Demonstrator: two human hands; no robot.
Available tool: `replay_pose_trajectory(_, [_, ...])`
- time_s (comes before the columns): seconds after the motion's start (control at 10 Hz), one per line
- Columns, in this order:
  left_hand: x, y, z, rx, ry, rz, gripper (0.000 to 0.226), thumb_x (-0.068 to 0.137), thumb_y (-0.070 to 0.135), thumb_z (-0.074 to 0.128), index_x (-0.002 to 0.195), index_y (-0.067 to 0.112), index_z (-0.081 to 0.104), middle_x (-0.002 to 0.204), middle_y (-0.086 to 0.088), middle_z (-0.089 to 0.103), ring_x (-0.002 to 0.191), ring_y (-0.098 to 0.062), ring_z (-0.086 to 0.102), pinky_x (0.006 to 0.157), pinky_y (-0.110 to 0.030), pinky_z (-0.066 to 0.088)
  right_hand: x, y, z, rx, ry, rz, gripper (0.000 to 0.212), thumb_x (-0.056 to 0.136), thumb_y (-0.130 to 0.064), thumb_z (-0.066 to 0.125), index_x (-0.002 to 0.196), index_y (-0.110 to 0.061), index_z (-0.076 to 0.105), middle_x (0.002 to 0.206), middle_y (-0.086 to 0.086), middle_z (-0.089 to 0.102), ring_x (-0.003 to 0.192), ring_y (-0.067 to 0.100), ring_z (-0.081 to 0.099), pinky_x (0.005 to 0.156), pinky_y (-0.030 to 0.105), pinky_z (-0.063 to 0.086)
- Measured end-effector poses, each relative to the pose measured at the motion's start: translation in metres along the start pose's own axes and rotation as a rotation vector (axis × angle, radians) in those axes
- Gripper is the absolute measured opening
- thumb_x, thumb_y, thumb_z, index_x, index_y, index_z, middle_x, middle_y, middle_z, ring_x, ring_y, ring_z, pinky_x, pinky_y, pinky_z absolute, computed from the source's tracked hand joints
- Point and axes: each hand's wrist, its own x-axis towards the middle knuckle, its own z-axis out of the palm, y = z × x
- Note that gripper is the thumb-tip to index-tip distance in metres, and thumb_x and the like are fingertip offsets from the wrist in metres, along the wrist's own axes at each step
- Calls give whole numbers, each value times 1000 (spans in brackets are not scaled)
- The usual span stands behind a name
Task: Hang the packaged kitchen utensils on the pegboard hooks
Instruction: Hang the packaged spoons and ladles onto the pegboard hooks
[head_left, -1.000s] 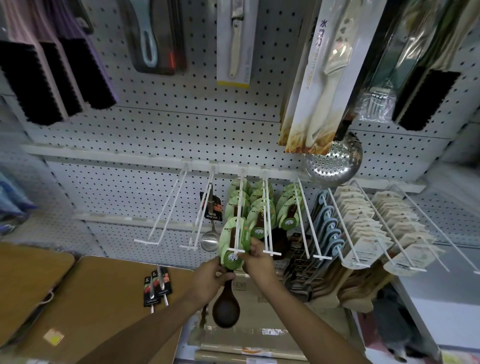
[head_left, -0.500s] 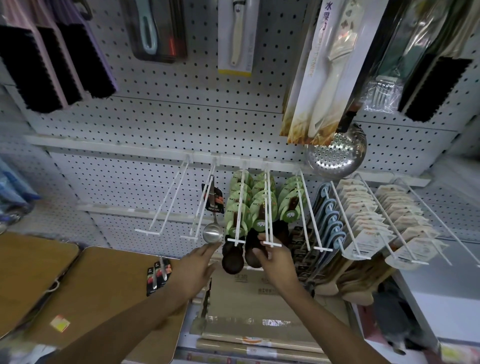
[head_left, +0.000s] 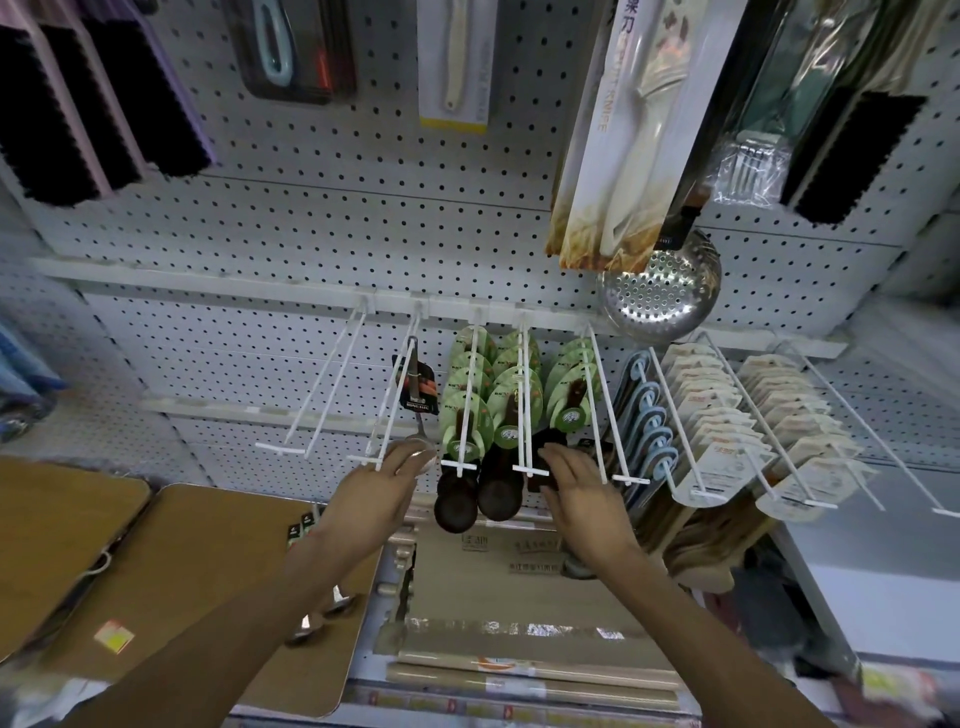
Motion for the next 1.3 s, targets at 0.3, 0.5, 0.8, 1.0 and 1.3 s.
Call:
replay_pose_trajectory(0.3, [46, 34, -23, -462, 147, -263, 90, 78, -22, 50, 152, 27, 36, 155, 3, 36, 131, -18, 47, 90, -22, 44, 42, 8, -8, 202, 75, 64, 44, 98, -9, 51, 142, -9, 45, 146, 7, 46, 133, 26, 45, 109, 36, 41])
replay_pose_trajectory(0.5, [88, 42, -33, -640, 299, -323, 41, 105, 13, 34, 130, 35, 57, 131, 16, 55, 123, -3, 51, 83, 2, 35, 73, 1, -4, 334, 155, 162, 52, 94, 10, 45, 144, -4, 42, 150, 11, 42, 137, 26, 42, 108, 24, 32])
replay_pose_trajectory(0.8, [117, 39, -34, -847, 278, -390, 49, 98, 0, 43, 142, 18, 51, 131, 15, 52, 116, 0, 52, 95, 3, 33, 100, 5, 5, 306, 160, 164, 63, 91, 13, 35, 150, -9, 33, 151, 5, 39, 138, 16, 38, 115, 21, 30])
replay_pose_trajectory(1.0, [129, 32, -30, -973, 291, -368, 28, 103, 1, 40, 102, -5, 67, 74, 10, 63, 66, 5, 59, 63, -15, 45, 127, 2, 5, 531, 190, 164, 40, 96, 2, 44, 129, -16, 58, 123, 3, 63, 110, 6, 61, 91, 13, 47])
replay_pose_trajectory(1.3, [137, 26, -27, -947, 357, -452, 20, 100, 2, 48, 86, -1, 62, 80, -21, 65, 67, 1, 55, 70, -12, 44, 139, -4, -3, 481, 193, 213, 37, 97, -2, 44, 82, -34, 55, 71, -11, 51, 61, -6, 51, 61, 2, 40])
